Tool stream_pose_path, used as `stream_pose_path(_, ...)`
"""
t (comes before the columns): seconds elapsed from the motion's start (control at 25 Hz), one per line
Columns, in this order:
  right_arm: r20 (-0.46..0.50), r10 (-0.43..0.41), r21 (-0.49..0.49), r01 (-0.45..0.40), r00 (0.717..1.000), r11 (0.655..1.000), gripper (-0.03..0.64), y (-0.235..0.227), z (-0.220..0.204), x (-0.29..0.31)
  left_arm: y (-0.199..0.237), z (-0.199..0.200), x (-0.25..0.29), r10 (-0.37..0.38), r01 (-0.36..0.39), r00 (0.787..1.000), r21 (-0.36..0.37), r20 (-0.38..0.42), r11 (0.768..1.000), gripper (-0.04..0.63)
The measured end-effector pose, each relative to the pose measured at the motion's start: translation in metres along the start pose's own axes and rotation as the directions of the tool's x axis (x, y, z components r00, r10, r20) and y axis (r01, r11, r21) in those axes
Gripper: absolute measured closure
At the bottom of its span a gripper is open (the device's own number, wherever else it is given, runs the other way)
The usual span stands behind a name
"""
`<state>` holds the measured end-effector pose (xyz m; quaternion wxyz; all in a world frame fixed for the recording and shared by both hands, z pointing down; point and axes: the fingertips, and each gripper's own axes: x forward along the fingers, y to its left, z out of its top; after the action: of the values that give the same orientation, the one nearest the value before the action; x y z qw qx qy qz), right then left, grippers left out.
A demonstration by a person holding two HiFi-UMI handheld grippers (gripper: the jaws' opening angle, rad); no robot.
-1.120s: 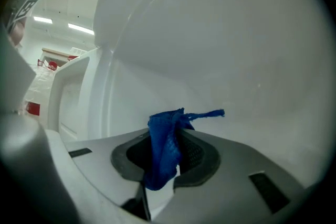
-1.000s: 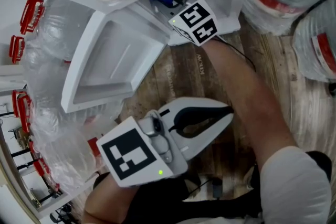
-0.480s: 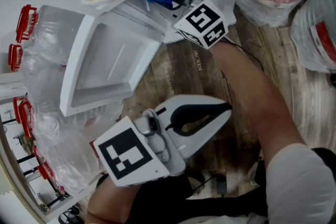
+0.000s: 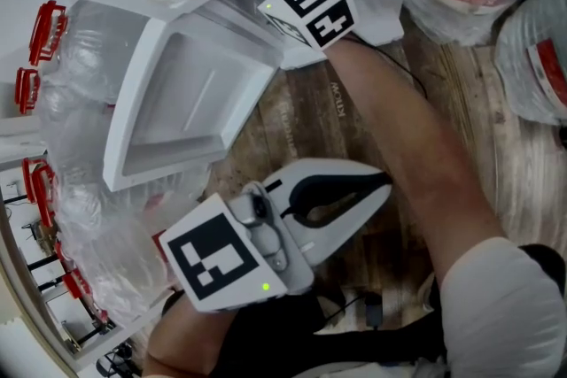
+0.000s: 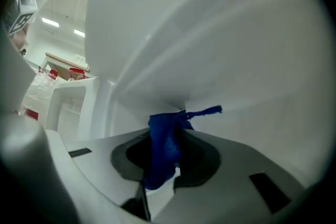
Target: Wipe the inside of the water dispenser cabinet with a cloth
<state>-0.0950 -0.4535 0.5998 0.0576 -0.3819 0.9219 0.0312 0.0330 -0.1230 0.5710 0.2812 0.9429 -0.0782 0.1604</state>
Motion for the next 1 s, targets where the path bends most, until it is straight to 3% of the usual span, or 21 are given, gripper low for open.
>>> stream_pose_path(0.2, 0.025, 0.010, -0.045, -0.009, 1.000, 0.999, 0.543, 0.024, 0.008, -0.016, -0.006, 0.004, 0.001, -0.031, 0.031, 0.999, -0.012, 0.018, 0.999, 0.597)
stream_pose_path(0.6, 0.049, 0.027, -0.026, -0.026, 0.998, 0.999, 0.538, 0.053, 0.015, -0.053, -0.013, 0.014, 0.005, -0.064, 0.065, 0.997, -0.008, 0.047, 0.998, 0.597)
stream_pose_path(0.72, 0.048, -0.075, 0.032, 0.074, 0.996, 0.997, 0.536, 0.033, 0.015, -0.063, -0.017, 0.019, 0.003, -0.071, 0.072, 0.996, -0.005, 0.054, 0.997, 0.597)
stream_pose_path(0.84, 0.050, -0.315, 0.053, 0.312, 0.948, 0.949, 0.537, -0.023, 0.015, -0.078, -0.022, 0.028, 0.003, -0.087, 0.086, 0.993, 0.007, 0.078, 0.996, 0.597)
stream_pose_path(1.0, 0.007, -0.588, 0.112, 0.583, 0.809, 0.804, 0.546, -0.087, 0.007, -0.098, -0.022, 0.031, 0.000, -0.085, 0.084, 0.992, 0.011, 0.096, 0.996, 0.597)
